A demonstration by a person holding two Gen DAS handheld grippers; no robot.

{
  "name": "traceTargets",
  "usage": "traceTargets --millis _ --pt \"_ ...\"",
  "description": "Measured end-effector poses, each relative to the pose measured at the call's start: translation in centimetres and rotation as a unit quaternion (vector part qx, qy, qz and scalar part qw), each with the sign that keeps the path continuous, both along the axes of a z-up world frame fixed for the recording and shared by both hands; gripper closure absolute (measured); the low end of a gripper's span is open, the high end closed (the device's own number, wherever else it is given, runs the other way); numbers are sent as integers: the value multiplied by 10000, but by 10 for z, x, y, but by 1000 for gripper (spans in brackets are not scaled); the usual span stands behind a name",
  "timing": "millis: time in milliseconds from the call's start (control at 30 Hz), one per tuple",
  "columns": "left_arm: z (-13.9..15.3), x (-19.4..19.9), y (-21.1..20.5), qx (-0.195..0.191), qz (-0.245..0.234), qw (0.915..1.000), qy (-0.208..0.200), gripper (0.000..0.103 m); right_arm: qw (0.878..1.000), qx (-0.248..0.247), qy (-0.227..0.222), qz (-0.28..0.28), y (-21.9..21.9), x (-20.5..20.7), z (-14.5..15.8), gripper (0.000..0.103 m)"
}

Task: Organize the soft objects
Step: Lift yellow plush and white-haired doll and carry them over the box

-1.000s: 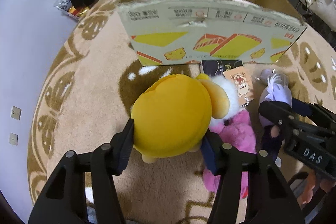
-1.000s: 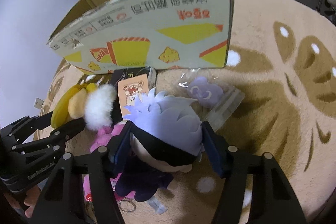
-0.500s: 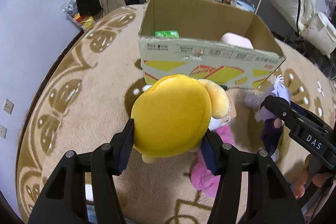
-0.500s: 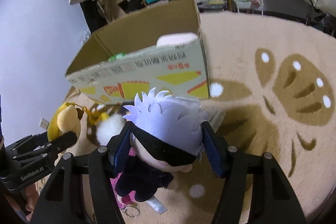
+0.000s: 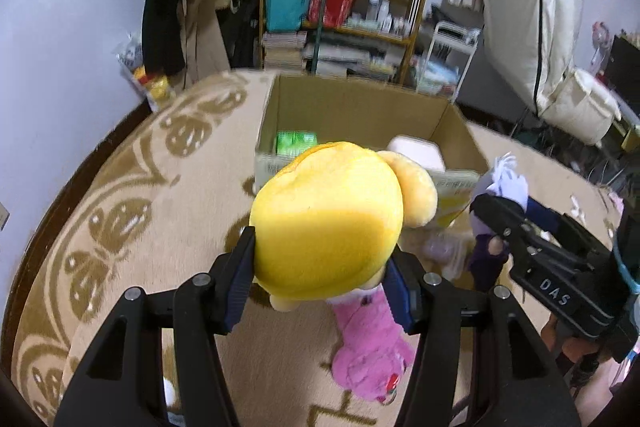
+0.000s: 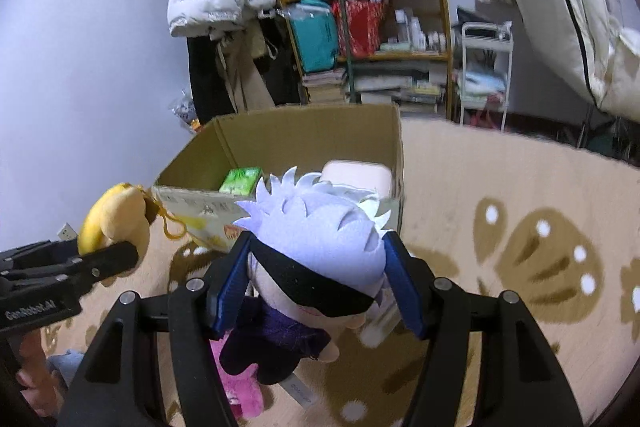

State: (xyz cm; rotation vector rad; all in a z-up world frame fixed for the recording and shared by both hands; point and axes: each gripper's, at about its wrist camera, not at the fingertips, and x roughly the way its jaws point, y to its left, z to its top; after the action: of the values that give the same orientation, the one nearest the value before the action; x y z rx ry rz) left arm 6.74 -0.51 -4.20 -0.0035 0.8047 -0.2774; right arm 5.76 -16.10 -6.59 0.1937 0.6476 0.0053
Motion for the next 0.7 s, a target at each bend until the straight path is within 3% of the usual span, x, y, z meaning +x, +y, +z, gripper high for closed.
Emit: traceTargets --millis 400,700 --pt "24 -8 -7 228 189 9946 -997 46 9976 -73 -687 92 2 1 29 35" --pt "34 3 -17 515 261 9851 -1621 46 9948 -259 -985 95 -2 20 44 35"
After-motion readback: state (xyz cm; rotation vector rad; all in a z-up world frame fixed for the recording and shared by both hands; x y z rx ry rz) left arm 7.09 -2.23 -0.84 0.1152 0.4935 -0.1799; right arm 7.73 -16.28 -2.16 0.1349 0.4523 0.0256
